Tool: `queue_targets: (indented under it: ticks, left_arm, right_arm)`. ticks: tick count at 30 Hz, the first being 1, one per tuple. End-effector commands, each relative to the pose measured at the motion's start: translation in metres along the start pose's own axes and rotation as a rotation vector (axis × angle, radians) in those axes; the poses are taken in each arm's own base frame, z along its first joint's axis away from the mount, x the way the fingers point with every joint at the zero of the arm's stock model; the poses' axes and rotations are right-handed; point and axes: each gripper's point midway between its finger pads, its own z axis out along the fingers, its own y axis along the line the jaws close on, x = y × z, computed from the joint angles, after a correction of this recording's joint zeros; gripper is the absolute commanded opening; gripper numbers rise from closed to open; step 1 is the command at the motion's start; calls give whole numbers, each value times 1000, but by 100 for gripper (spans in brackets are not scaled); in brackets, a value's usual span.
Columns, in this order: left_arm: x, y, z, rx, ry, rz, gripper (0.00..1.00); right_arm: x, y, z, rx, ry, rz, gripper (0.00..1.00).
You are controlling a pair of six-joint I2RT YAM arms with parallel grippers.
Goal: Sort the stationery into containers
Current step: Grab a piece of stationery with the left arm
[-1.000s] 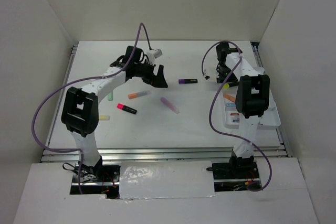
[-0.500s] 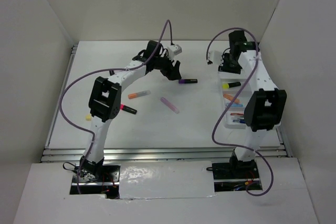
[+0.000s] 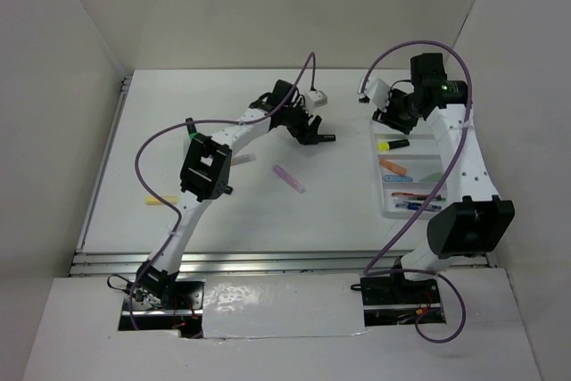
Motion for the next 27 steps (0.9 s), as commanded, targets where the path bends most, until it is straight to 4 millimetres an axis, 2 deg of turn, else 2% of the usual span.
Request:
queue_targets:
  ticks: [1, 2, 4, 9, 10, 12, 13, 14, 15, 16, 17, 18, 19, 20, 21, 22, 23, 24, 25, 27]
  left_arm:
    - [22, 5, 14, -31, 86, 45, 74]
    - [19, 7, 14, -41, 87, 56, 73]
    - [33, 7, 15, -47, 139, 62, 69]
    - [48, 3, 9, -92, 228, 145, 56]
    - [61, -4, 10, -86, 266, 149, 54]
    - [60, -11, 5, -87, 275, 167, 48]
    - [73, -17, 4, -67, 297, 150, 47]
    - [69, -20, 2, -57, 277, 145, 46]
    - [55, -27, -6, -50, 245, 134, 44]
    - [59, -39, -10, 2, 236, 104, 43]
    - [52, -45, -13, 20, 213, 88, 40]
    - [31, -54, -23, 31, 158, 64, 34]
    - [31, -67, -27, 86, 145, 37, 31]
    - [22, -75, -31, 103, 118, 1, 28]
    - [-4, -92, -48, 142, 61, -18, 25]
    - [-6, -100, -52, 167, 52, -44, 24]
    - [-15, -114, -59, 227, 26, -64, 24]
    - [-28, -125, -70, 255, 0, -106, 22]
    - [-31, -131, -73, 283, -17, -113, 21]
    - [-48, -152, -90, 366, -46, -206, 17]
  right_arm:
    - [-8, 17, -17, -25, -51, 41, 48]
    - [-8, 18, -18, -23, -51, 41, 48]
    - [-9, 18, -20, -18, -53, 35, 48]
    - [-11, 23, -18, -21, -57, 16, 48]
    - [-14, 27, -16, -30, -61, 6, 48]
    - [-19, 28, -17, -18, -79, -14, 48]
    - [-21, 31, -17, -22, -88, -22, 47]
    - [-21, 38, -13, -36, -92, -27, 47]
    - [-29, 39, -16, -21, -126, -53, 46]
    - [-28, 46, -12, -35, -129, -57, 46]
    - [-32, 50, -11, -34, -143, -69, 45]
    - [-43, 51, -17, -7, -178, -103, 44]
    - [-43, 60, -11, -20, -183, -114, 44]
    - [-51, 57, -17, 22, -212, -141, 44]
    - [-65, 68, -16, 22, -250, -189, 43]
    - [-70, 72, -17, 25, -265, -209, 43]
    - [-71, 82, -11, 9, -271, -221, 43]
    - [-79, 82, -15, 33, -298, -246, 43]
    - [-88, 91, -14, 25, -322, -276, 43]
    - [-92, 102, -9, 25, -332, -323, 43]
